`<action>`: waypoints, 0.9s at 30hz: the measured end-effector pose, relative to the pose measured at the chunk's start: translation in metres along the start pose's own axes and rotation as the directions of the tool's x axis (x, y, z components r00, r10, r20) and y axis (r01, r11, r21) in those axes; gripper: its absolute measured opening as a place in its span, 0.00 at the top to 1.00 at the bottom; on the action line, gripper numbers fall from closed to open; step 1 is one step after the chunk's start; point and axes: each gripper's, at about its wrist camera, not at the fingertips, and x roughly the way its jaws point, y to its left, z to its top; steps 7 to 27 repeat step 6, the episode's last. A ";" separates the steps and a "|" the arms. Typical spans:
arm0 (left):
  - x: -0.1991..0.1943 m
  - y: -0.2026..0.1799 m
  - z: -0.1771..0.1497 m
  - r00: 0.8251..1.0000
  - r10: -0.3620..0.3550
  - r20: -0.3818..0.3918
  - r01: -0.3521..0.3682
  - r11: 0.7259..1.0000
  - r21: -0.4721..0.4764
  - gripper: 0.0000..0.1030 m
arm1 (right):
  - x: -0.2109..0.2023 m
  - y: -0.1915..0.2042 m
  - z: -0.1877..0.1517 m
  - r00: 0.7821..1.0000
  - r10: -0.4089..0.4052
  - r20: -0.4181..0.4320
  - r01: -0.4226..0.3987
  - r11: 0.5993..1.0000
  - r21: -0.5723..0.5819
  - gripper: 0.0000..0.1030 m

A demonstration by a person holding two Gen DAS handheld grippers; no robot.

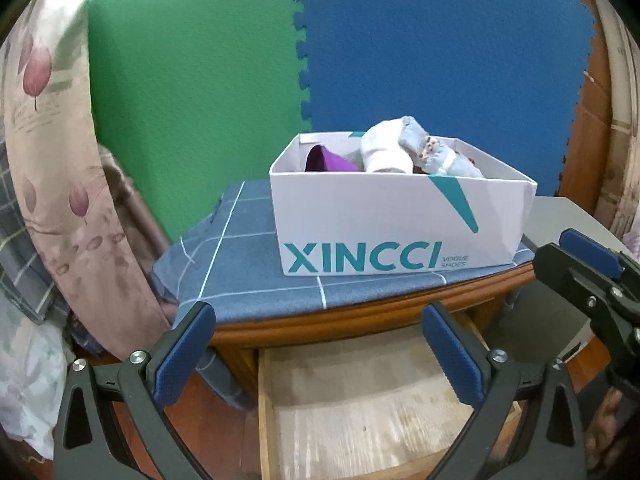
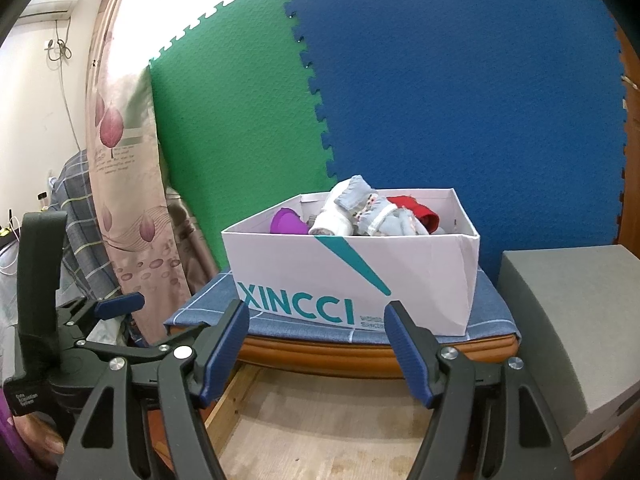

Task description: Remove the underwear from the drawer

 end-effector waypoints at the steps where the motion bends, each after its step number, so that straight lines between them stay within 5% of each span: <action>1: 0.001 -0.001 0.001 1.000 -0.001 -0.007 0.001 1.000 0.005 0.01 | -0.002 -0.002 0.000 1.000 -0.006 0.004 0.006 1.000 0.000 0.30; 6: 0.001 -0.005 0.001 0.999 0.007 -0.042 -0.006 1.000 0.019 0.01 | -0.011 -0.034 0.008 1.000 -0.030 -0.004 0.030 0.997 0.078 0.30; 27: 0.001 -0.005 0.001 0.999 0.007 -0.042 -0.006 1.000 0.019 0.01 | -0.011 -0.034 0.008 1.000 -0.030 -0.004 0.030 0.997 0.078 0.30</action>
